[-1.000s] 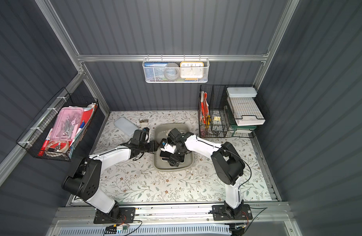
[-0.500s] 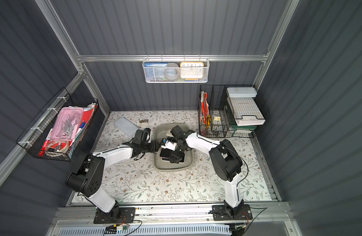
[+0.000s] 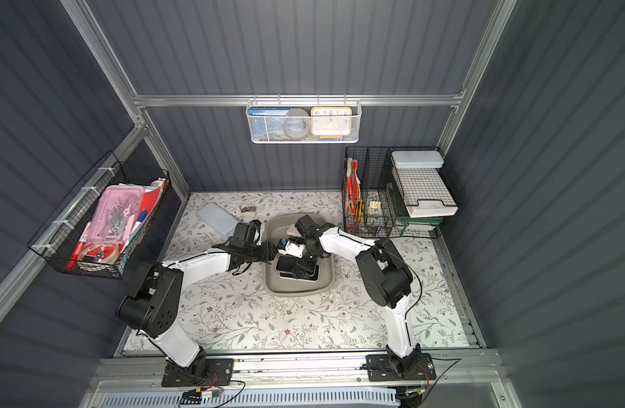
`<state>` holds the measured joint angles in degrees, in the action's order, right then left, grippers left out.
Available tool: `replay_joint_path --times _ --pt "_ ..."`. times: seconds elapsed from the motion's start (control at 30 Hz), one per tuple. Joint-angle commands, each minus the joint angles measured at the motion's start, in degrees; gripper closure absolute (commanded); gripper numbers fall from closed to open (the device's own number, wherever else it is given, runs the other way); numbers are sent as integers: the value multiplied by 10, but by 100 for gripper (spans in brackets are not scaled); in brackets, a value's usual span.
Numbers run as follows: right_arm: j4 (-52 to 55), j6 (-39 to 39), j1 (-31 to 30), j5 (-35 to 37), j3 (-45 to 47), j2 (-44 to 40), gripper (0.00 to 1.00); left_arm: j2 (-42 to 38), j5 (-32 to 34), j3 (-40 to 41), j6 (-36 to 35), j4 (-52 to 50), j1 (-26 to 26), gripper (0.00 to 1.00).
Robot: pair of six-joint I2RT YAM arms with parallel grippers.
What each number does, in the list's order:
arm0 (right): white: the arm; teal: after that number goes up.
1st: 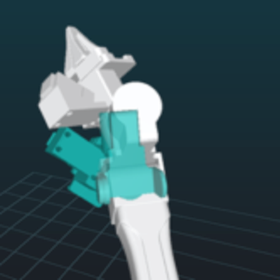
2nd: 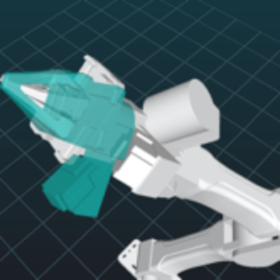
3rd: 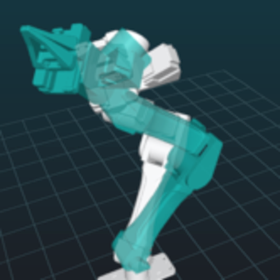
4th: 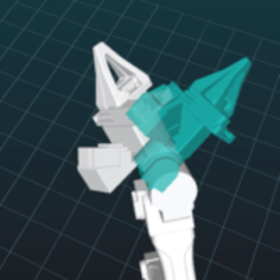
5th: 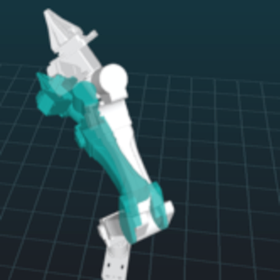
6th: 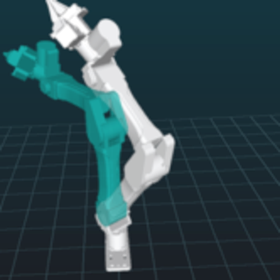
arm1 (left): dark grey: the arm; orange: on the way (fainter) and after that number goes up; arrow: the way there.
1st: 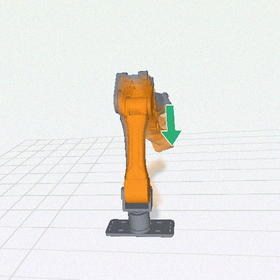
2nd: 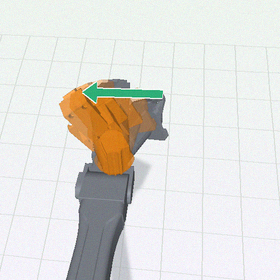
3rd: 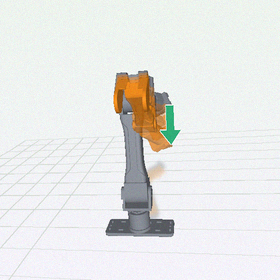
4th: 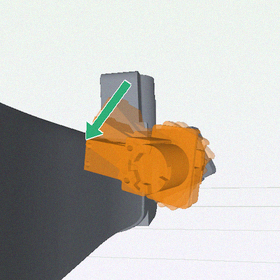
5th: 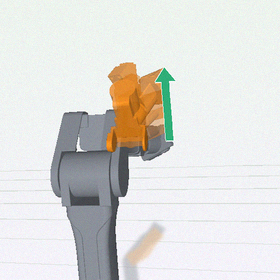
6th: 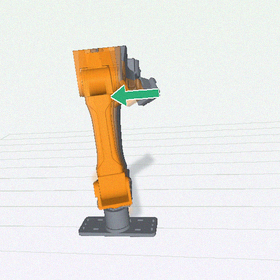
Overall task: Take the phone out of the storage box
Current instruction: Pick up the phone from the storage box.
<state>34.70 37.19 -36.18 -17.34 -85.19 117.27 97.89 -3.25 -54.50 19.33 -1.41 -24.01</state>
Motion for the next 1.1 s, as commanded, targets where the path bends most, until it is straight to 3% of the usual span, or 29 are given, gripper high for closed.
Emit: replay_joint_path --times 0.0,0.3,0.63,0.77,1.07 --pt "9 8 6 -6 -3 17 1 2 -6 -12 -2 -17 -2 33" --pt "-12 9 8 26 -8 20 1 2 -6 -16 -5 -21 -2 32" --pt "-52 43 5 2 26 -13 1 8 -10 -17 -5 -18 -2 32" --pt "-10 51 6 17 -5 11 1 18 -15 -20 -5 -19 -2 32" --pt "38 58 9 0 -21 25 2 26 -13 -26 -5 -25 -2 49"
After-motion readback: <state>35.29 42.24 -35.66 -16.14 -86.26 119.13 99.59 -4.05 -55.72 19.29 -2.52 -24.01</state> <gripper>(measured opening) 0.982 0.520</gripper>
